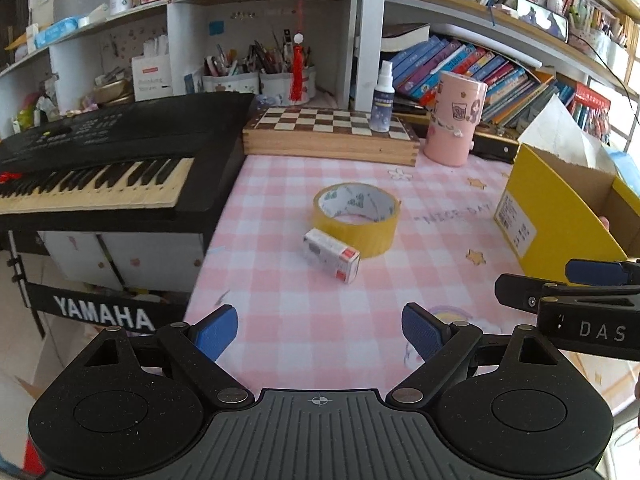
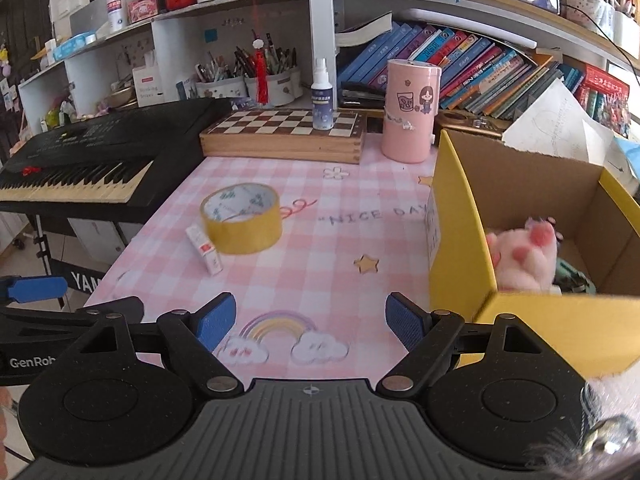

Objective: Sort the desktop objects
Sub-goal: 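Close the left tool on the small white box while the right tool approaches the tape, then close the right tool on the yellow tape roll rim and lift it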

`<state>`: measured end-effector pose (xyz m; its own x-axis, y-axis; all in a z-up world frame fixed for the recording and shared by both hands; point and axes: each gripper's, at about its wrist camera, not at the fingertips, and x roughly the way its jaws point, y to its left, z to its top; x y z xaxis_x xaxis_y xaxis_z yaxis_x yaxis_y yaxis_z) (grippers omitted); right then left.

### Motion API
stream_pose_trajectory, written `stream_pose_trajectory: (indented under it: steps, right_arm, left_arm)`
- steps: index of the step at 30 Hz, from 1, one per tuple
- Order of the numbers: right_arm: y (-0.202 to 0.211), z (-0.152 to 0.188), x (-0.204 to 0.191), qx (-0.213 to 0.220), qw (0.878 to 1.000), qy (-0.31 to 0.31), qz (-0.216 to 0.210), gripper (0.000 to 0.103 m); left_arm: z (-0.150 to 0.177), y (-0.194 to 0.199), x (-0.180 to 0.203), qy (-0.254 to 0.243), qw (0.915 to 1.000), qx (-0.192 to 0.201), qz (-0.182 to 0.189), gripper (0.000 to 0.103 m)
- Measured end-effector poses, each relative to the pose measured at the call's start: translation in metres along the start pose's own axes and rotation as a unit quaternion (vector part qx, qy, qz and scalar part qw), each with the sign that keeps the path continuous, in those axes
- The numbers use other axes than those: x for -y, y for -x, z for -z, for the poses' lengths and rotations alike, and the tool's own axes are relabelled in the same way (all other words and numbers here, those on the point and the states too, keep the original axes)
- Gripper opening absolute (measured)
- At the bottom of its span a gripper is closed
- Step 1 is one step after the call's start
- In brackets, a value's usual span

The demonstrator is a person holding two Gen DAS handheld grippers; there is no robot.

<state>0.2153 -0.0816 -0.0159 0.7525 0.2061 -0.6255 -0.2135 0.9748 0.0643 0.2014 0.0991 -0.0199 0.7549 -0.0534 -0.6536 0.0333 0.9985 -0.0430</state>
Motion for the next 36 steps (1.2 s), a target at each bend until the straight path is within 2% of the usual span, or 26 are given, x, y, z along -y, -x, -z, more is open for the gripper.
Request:
stream_pose_trajectory:
  steps: [8,15,18,19,21,28,31,36]
  right_arm:
    - [-0.026,-0.03,-0.001,0.009,0.999,0.008,-0.03,0.081]
    - [-0.049,-0.051,-0.007,0.01,0.998,0.024,-0.05,0.081]
    - [-0.057,-0.056,-0.006,0.007,0.998,0.029,-0.053,0.081]
    - [-0.059,-0.057,-0.005,0.005,0.998,0.03,-0.054,0.081]
    - [-0.064,-0.059,-0.004,0.0,0.998,0.03,-0.055,0.081]
    - [-0.078,-0.063,-0.002,-0.012,0.998,0.032,-0.062,0.081]
    - [-0.084,-0.065,-0.004,-0.017,0.997,0.034,-0.067,0.081]
    - [-0.094,-0.069,-0.013,-0.021,0.996,0.041,-0.076,0.082]
  left_arm:
    - [-0.018,-0.042,0.0,-0.004,0.9998,0.01,0.015,0.086]
    - [-0.026,-0.085,0.0,-0.02,0.9995,-0.003,0.023,0.084]
    - [-0.027,-0.099,0.0,-0.028,0.9992,-0.01,0.028,0.075]
    - [-0.027,-0.104,0.0,-0.032,0.999,-0.014,0.028,0.068]
    - [-0.028,-0.112,0.0,-0.038,0.9986,-0.022,0.03,0.064]
    - [-0.028,-0.124,0.0,-0.047,0.998,-0.024,0.034,0.059]
    - [-0.03,-0.126,0.002,-0.056,0.9974,-0.021,0.04,0.053]
    - [-0.029,-0.123,0.005,-0.069,0.9969,-0.026,0.029,0.052]
